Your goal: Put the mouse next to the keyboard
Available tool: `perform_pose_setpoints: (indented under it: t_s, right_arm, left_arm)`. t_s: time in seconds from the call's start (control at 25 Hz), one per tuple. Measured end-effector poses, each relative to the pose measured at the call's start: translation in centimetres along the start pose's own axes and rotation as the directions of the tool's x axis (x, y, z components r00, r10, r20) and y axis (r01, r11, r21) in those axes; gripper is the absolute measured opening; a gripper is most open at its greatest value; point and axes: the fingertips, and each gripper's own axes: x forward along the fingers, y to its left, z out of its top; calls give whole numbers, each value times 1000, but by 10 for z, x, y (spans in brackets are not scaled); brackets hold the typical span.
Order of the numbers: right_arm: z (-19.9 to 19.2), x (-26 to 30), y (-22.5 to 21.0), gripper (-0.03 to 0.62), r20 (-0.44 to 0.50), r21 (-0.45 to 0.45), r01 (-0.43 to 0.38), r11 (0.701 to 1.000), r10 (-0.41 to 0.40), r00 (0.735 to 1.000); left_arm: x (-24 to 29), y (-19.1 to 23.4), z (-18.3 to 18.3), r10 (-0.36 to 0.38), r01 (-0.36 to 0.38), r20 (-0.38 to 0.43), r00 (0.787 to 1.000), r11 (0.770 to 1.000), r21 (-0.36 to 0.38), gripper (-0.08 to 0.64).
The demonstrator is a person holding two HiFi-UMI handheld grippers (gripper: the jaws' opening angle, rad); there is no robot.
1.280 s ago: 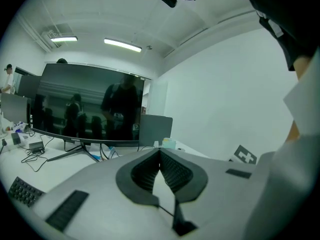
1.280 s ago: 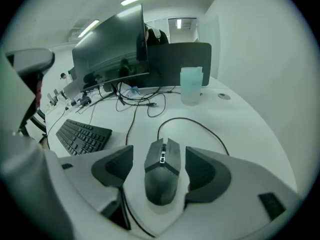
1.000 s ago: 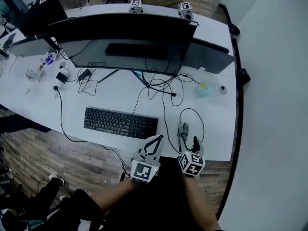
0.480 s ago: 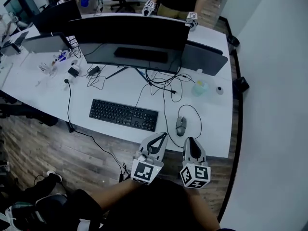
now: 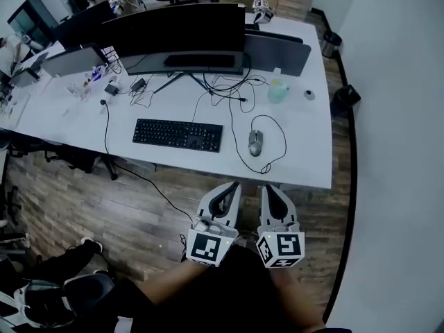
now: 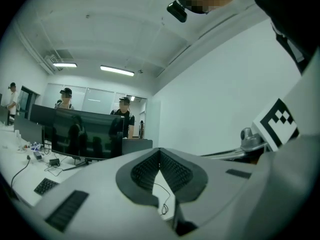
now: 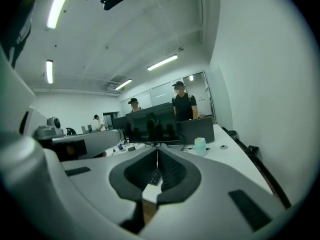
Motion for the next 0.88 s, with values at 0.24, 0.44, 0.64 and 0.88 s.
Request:
perform_pose_setpoints:
  t_s: [0.24,0.44,0.64,0.88]
  right_arm:
    - [3,-58,4,18,34,5,33,999,-33,999]
    - [9,-90,19,18,65,1,69,998,-69,995]
    - [7,-101,41,18,41,-84,70,994,-67,997]
    - [6,-105,54,18,51,-126,60,990,-54,997]
  left_arm:
    - [-35,-42,-7,-30,30,-21,999,999,-22,3]
    - [-60,-57,1,-51,50,-5,999,999,-21,3]
    - [-77,-62,6,-65,65,14,998,998,-22,3]
    - [-92,-61,9,-57,58,52,997,998,-27,3]
